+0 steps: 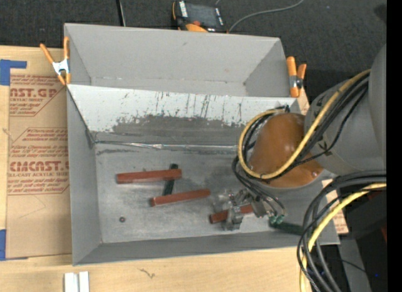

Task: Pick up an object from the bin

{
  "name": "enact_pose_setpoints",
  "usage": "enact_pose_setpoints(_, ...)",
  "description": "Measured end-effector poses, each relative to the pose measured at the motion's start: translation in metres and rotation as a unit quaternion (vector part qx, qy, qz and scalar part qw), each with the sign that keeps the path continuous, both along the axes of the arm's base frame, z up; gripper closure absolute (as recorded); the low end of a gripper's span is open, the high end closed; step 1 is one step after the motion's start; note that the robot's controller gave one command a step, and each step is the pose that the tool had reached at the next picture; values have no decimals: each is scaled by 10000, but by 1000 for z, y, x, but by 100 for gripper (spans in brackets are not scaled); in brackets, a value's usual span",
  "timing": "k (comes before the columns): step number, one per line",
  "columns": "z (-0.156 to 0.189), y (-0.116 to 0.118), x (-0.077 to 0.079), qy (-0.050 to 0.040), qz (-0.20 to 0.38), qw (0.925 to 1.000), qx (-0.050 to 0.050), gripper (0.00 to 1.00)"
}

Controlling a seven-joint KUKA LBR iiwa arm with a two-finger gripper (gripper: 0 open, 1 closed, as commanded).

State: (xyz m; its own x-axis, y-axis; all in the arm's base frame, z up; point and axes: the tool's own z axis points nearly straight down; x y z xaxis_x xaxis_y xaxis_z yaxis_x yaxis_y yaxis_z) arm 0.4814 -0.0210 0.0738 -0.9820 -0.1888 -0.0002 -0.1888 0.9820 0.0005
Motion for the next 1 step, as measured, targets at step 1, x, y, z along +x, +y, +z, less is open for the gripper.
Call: enact_pose_setpoints(1, 127, -41, 42, -55, 241, 9997, -11, 100)
